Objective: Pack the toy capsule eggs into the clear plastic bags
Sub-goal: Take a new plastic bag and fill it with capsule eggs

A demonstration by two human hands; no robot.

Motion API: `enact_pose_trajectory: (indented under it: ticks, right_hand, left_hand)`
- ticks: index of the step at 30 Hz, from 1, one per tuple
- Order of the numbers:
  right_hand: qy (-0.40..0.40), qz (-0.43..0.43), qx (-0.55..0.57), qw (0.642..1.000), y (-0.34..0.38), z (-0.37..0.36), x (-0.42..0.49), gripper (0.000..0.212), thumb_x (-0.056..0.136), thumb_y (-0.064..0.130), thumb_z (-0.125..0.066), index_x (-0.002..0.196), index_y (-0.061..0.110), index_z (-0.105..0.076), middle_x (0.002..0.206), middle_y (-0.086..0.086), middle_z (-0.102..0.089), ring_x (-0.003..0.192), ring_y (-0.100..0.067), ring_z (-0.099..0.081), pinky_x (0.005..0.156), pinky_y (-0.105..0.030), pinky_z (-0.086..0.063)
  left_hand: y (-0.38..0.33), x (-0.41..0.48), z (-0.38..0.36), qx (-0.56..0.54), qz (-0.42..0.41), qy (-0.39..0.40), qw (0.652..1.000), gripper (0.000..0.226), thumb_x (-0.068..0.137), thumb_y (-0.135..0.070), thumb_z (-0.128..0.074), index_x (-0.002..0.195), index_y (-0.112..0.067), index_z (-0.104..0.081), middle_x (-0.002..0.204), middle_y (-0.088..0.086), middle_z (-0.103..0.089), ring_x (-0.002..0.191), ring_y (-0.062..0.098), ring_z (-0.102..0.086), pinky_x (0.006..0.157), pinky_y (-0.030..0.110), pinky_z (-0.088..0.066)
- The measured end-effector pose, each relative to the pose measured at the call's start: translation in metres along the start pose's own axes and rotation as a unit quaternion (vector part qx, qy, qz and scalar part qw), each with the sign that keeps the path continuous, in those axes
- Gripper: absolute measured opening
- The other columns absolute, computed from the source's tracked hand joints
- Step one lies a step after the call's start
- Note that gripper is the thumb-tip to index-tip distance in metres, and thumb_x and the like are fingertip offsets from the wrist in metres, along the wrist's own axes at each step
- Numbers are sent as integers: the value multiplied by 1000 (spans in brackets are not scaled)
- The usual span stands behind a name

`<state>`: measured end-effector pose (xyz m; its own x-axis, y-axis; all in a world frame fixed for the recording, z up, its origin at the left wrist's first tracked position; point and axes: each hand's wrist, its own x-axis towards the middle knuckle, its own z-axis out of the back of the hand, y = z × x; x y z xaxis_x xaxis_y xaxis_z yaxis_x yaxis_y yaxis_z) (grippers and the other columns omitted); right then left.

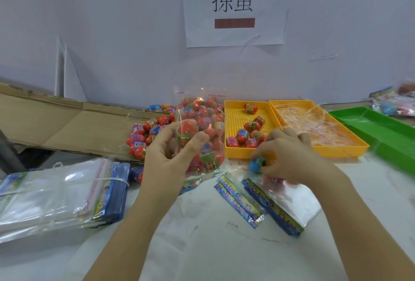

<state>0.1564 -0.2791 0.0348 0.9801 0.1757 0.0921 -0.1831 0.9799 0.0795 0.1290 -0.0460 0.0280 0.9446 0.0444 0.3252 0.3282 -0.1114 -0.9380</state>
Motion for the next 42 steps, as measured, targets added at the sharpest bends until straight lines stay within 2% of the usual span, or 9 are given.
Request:
enact_pose_trajectory:
  ticks: [5, 8, 11, 15, 17, 24, 29, 33, 42]
  right_hand:
    - [-40, 6, -58, 997, 1, -8, 4, 24, 84, 43, -65, 107, 47, -63, 102, 10, -36, 102, -15, -26, 87, -39, -17]
    - [-155, 55, 102, 981, 5, -3, 4, 20, 79, 34, -69, 95, 40, -59, 97, 14, -51, 92, -7, -43, 85, -29, -27]
    - [-293, 70, 371, 878, 22, 11, -2, 32, 79, 17, -66, 94, 39, -48, 84, 12, -56, 69, 0, -51, 63, -11, -40]
    - [-371, 141, 516, 759, 46, 26, -17, 29, 82, 23, -50, 108, 36, -53, 90, 12, -60, 83, -23, -58, 74, -43, -48]
    - [-378, 172, 531, 739, 54, 29, -22, 26, 85, 22, -52, 109, 31, -54, 95, 16, -62, 89, -16, -60, 79, -38, -49]
    - [-367, 116, 340, 858, 64, 24, -23, 28, 85, 32, -61, 105, 45, -49, 107, 24, -59, 110, 1, -49, 100, -41, -32]
    - [-348, 113, 360, 858, 61, 28, -23, 25, 78, 25, -64, 100, 36, -61, 108, 14, -61, 111, -14, -51, 99, -46, -38]
    - [-280, 126, 371, 876, 60, 29, -24, 26, 76, 31, -63, 95, 48, -59, 113, 23, -53, 115, 0, -43, 103, -31, -33]
    - [-214, 121, 364, 898, 59, 29, -26, 20, 69, 38, -51, 85, 44, -61, 112, 26, -47, 117, -1, -43, 95, -15, -30]
  left_hand:
    - [1, 0, -1, -15, -1, 12, 1000, 34, 63, -53, -76, 93, -38, -75, 98, 29, -67, 89, 37, -68, 76, 43, -62]
    - [4, 0, -1, -3, 2, 26, 1000, 27, 66, -46, -74, 90, -33, -76, 91, 9, -74, 88, 24, -72, 68, 32, -61]
    - [5, -2, -1, 21, -8, 32, 999, 25, 71, -39, -72, 90, -24, -73, 79, 1, -73, 73, 12, -71, 56, 25, -58]
    - [9, -3, -4, 72, -18, 49, 996, 33, 70, -45, -70, 95, -24, -68, 54, -21, -60, 49, -4, -57, 51, 13, -49]
    - [11, -3, -4, 83, -25, 54, 995, 35, 69, -47, -70, 96, -23, -68, 54, -22, -58, 47, -5, -54, 48, 11, -45]
    - [13, -3, -5, 96, -32, 94, 990, 24, 69, -53, -70, 92, -43, -69, 80, -12, -71, 65, 2, -66, 58, 17, -53]
    - [10, -7, -6, 104, -46, 110, 987, 30, 72, -50, -69, 101, -42, -67, 93, -9, -72, 83, 14, -71, 68, 25, -58]
    - [7, -8, -7, 100, -55, 121, 986, 27, 76, -41, -69, 103, -40, -67, 94, -11, -71, 85, 14, -70, 69, 22, -57]
    - [5, -12, -13, 89, -38, 132, 987, 31, 69, -51, -66, 98, -39, -65, 88, -16, -71, 78, 4, -71, 62, 13, -54]
